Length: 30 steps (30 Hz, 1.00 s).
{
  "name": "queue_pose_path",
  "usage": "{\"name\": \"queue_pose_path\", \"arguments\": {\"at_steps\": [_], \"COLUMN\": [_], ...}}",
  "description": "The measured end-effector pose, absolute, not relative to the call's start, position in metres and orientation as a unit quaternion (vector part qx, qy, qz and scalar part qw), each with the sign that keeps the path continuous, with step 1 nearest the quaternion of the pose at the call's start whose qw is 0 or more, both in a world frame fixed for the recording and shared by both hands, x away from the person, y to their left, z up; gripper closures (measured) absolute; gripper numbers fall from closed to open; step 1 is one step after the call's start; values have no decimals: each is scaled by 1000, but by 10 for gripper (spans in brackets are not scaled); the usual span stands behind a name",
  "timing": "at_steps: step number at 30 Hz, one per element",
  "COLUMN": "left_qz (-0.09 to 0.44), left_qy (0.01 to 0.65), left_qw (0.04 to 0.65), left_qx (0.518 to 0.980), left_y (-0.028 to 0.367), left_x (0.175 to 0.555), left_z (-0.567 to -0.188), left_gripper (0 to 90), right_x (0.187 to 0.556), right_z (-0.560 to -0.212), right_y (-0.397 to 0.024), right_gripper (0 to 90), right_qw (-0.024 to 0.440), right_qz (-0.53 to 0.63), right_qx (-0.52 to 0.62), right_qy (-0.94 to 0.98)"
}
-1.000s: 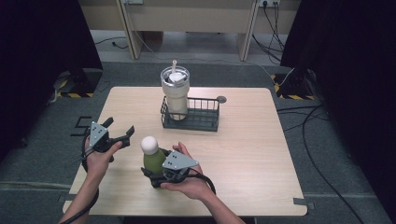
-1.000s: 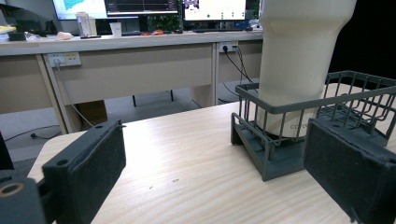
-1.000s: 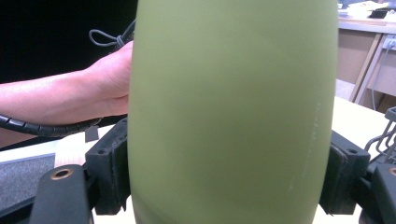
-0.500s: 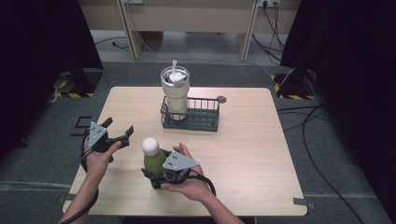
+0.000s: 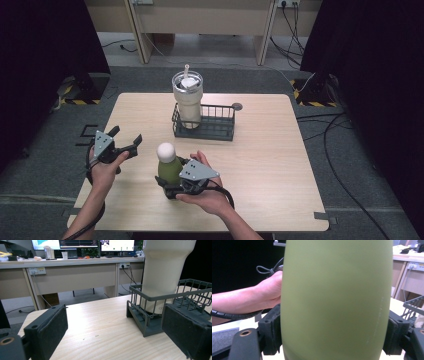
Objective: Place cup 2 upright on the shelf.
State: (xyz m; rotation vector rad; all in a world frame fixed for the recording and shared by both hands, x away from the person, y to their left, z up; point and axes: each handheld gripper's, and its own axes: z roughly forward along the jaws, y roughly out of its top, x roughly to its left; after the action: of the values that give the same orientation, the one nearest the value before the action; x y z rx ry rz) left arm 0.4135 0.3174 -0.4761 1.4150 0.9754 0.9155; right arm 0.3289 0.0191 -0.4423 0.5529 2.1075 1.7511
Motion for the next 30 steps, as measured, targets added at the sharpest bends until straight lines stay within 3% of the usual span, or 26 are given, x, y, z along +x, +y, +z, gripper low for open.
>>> {"name": "queue_pose_path", "arguments": {"at_steps": [30], "left_qz": [390], "left_qy": [419], "left_qw": [562], "left_qx": [597], "left_y": [319], "left_x": [413], "left_z": [-476], "left_gripper": [62], "right_x": [342], "right_z": [-421], "right_y": [-16], "right_gripper": [224], "right_qw": [223], "right_qz": [619], "right_qx": [231], "right_qy": [716]}}
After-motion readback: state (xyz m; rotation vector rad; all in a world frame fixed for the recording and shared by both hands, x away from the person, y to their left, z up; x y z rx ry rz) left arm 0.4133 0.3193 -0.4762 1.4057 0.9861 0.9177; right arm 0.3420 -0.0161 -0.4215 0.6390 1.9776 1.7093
